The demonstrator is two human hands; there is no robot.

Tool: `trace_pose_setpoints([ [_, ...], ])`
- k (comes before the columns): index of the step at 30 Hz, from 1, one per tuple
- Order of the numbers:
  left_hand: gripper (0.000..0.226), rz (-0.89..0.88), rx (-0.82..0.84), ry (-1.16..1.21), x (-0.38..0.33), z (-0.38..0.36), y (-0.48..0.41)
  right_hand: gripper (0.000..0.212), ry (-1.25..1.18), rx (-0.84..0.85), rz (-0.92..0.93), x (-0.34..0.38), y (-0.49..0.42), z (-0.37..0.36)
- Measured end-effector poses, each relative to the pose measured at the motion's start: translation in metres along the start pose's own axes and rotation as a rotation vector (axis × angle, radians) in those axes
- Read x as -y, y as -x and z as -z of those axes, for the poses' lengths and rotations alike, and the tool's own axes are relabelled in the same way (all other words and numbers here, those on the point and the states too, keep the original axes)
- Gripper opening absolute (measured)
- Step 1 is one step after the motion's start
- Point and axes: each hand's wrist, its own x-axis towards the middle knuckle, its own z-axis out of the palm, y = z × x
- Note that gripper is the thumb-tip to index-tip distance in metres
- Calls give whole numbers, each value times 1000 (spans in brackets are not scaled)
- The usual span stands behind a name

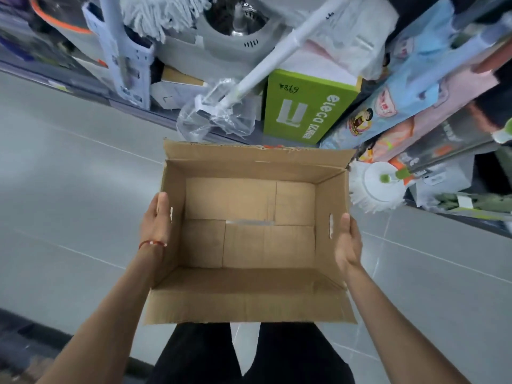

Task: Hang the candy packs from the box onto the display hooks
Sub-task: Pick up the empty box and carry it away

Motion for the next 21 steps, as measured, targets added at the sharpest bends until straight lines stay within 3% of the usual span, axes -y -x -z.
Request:
trace_pose_setpoints([
  [4, 93, 34, 58, -88, 12, -34, -63, 53, 14, -59, -88, -18, -27, -42],
  [8, 82, 47, 141, -152, 32, -77, -134, 60, -30, -126, -155, -70, -71, -97],
  [11, 81, 48, 166, -161, 54, -112, -187, 51, -70, -135, -190, -105, -107, -138],
  [16, 72, 1, 208, -180, 87, -178, -267, 34, -106, -178, -192, -156, -174, -204],
  [21, 66, -32, 225, -124, 112, -238, -326, 34, -100, -212, -180, -183, -234, -245],
])
